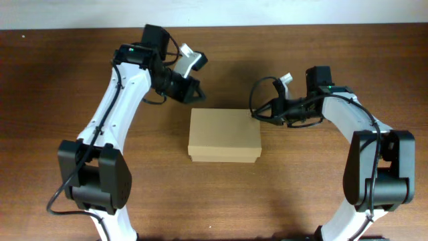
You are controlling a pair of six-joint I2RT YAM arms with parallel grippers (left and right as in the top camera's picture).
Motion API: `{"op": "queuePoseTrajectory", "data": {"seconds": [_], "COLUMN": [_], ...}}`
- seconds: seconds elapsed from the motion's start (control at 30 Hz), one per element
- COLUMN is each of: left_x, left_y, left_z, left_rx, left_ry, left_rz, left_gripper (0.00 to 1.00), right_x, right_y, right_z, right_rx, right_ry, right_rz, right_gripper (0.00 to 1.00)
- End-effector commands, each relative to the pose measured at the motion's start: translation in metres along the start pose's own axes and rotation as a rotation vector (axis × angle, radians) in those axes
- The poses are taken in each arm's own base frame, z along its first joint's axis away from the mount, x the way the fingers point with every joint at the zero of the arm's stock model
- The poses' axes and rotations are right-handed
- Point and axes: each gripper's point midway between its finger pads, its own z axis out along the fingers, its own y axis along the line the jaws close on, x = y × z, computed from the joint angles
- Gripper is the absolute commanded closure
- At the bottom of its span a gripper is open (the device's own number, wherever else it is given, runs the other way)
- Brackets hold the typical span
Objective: Pack container
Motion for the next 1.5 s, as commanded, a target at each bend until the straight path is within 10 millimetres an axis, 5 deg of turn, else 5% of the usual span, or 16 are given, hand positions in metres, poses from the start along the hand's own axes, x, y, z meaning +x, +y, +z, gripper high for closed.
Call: {"op": "queuePoseTrajectory", "data": {"seconds": [0.0,0.1,0.27,0.4,0.63,0.8,0.87,0.97,1.03,1.13,1.27,1.37,1.47], "left_x": [0.008,0.024,0.052,0.084,0.126,0.127,0.12,0.096,0.083,0.089,0.114,0.136,0.175], "left_y": [-0.002,-0.009,-0.044,-0.056,-0.039,-0.038,-0.045,-0.066,-0.091,-0.102,-0.132,-0.141,-0.131], "left_z": [-0.008,-0.008,0.008,0.028,0.059,0.061,0.048,0.006,-0.032,-0.083,-0.122,-0.128,-0.107], "left_rx": [-0.034,-0.008,0.074,0.12,0.147,0.143,0.12,0.038,-0.022,-0.206,-0.24,-0.236,-0.229], "left_ry": [0.03,0.091,0.225,0.333,0.394,0.385,0.347,0.198,0.071,-0.029,-0.102,-0.119,-0.119], "left_rz": [0.03,0.044,0.145,0.143,0.089,0.096,0.13,0.253,0.343,0.313,0.339,0.307,0.235], "left_gripper": [0.98,0.98,0.98,0.98,0.98,0.98,0.98,0.98,0.98,0.98,0.98,0.98,0.98], "right_x": [0.0,0.009,0.056,0.087,0.099,0.1,0.086,0.068,0.076,0.112,0.169,0.207,0.244], "right_y": [0.004,0.018,0.048,0.029,-0.022,-0.019,-0.003,0.048,0.082,0.112,0.132,0.135,0.118], "right_z": [-0.008,-0.023,-0.025,-0.002,0.005,0.007,0.002,-0.021,-0.041,-0.068,-0.1,-0.122,-0.14], "right_rx": [0.087,0.184,0.294,0.338,0.446,0.429,0.425,0.418,0.407,0.411,0.436,0.48,0.566], "right_ry": [-0.022,-0.041,0.063,0.165,0.172,0.166,0.118,0.017,-0.042,-0.085,-0.132,-0.184,-0.232], "right_rz": [-0.091,-0.141,-0.283,-0.27,-0.264,-0.249,-0.257,-0.375,-0.433,-0.448,-0.457,-0.492,-0.504], "right_gripper": [0.96,0.96,0.96,0.96,0.96,0.96,0.96,0.96,0.96,0.96,0.96,0.96,0.96]}}
